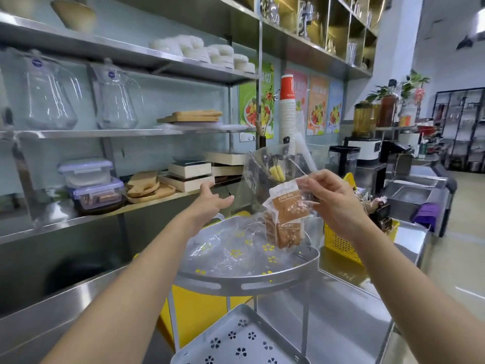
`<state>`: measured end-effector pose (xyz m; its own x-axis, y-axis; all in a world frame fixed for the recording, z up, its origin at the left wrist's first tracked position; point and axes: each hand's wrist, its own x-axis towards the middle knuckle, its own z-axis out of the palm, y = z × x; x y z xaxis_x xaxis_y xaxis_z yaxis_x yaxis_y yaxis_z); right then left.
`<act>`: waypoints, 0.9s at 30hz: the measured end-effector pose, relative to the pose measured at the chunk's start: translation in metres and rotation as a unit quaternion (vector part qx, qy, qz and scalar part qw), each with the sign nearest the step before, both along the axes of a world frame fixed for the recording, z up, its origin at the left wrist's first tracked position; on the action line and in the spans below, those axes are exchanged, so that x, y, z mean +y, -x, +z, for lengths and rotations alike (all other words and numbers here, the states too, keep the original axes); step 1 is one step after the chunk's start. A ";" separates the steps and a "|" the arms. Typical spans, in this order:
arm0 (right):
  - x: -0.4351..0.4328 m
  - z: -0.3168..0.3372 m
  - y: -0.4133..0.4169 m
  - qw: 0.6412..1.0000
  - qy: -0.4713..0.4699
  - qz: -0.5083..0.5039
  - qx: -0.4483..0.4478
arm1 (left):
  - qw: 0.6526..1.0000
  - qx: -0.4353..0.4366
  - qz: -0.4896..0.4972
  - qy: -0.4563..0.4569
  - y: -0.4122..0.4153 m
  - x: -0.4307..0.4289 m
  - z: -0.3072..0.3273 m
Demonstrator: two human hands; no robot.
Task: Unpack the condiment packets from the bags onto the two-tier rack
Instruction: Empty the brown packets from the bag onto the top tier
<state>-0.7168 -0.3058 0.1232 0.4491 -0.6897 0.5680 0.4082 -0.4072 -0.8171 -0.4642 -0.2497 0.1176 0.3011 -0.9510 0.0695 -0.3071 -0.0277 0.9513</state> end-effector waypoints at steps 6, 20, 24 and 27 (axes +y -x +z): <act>-0.008 -0.014 0.006 0.993 -0.075 0.083 -0.024 | 0.992 -0.107 0.045 -0.047 0.010 -0.023 -0.005; -0.020 -0.012 0.003 0.988 -0.068 -0.135 0.013 | 0.986 0.064 0.131 0.087 -0.015 -0.037 -0.004; -0.026 0.005 -0.006 0.982 -0.071 -0.176 0.015 | 0.973 0.102 0.145 0.150 -0.028 -0.014 0.017; -0.025 0.029 -0.018 0.979 -0.064 -0.191 -0.012 | 0.965 0.120 0.152 0.179 -0.029 0.000 0.039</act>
